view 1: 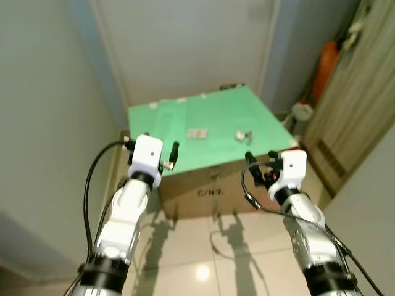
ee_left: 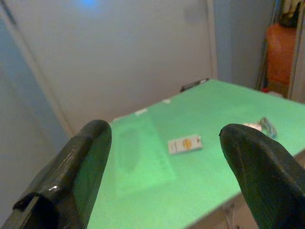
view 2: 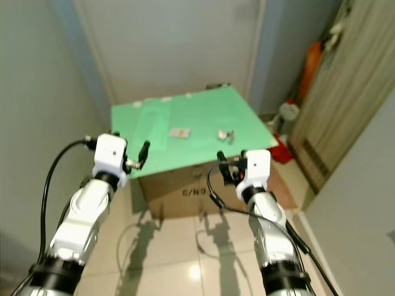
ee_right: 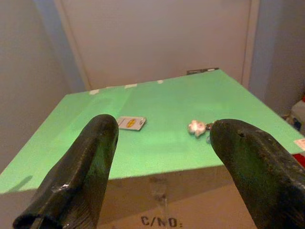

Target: Hang keys on a hook

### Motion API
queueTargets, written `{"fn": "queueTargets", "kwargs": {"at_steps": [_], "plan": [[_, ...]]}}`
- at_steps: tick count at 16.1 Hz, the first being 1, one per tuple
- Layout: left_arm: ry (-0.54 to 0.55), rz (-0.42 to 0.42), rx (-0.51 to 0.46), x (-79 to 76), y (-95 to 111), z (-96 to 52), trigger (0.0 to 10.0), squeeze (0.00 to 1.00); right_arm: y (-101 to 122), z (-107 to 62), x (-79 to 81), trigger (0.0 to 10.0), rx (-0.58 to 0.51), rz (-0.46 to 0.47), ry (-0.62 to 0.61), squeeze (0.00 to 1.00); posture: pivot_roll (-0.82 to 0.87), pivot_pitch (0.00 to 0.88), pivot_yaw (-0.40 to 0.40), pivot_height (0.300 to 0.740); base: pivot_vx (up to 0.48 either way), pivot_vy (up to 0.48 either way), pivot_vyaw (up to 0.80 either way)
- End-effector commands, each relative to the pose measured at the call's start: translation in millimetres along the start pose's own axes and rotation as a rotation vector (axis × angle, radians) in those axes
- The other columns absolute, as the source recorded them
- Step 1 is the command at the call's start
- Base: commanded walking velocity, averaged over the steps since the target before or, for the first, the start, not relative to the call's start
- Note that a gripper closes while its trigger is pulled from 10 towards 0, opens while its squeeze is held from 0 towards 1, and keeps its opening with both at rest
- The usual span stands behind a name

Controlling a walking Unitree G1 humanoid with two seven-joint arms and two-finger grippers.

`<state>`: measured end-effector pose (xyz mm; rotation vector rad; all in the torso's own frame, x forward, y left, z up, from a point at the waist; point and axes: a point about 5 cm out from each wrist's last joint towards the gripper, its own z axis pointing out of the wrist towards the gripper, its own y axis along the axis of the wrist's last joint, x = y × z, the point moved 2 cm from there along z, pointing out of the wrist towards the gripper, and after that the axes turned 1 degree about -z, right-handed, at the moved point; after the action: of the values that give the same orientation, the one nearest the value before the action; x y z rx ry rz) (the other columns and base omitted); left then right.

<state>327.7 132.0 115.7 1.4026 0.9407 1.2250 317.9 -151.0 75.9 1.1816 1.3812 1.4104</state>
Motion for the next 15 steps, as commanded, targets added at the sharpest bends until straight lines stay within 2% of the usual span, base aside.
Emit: {"fn": "queueTargets", "kwargs": {"at_steps": [1,6,12,15], "plan": [[-0.020,0.021,0.014,-1.1,-1.1,2.2,10.0,0.00,5.4,2.4,2.2,10.0,-0.017,-0.006,0.011,0.00,-0.07,0.000,0.074,0.740,0.442,0.000,0.00],[-0.082,0.068,0.020,-7.2,-1.3,5.3,10.0,0.00,2.5,1.7,3.9,10.0,-0.009,-0.005,0.009,0.00,-0.07,0.000,0.084,0.740,0.455,0.000,0.00],[-0.141,0.086,0.039,-16.3,-2.9,9.1,10.0,0.00,2.3,0.4,2.9,10.0,-0.005,-0.004,0.007,0.00,-0.07,0.000,0.083,0.740,0.480,0.000,0.00],[-0.152,0.058,0.049,-16.7,-3.9,12.3,10.0,0.00,2.1,0.1,2.9,10.0,-0.002,-0.006,0.008,0.00,-0.08,0.000,0.080,0.740,0.480,0.000,0.00]]}}
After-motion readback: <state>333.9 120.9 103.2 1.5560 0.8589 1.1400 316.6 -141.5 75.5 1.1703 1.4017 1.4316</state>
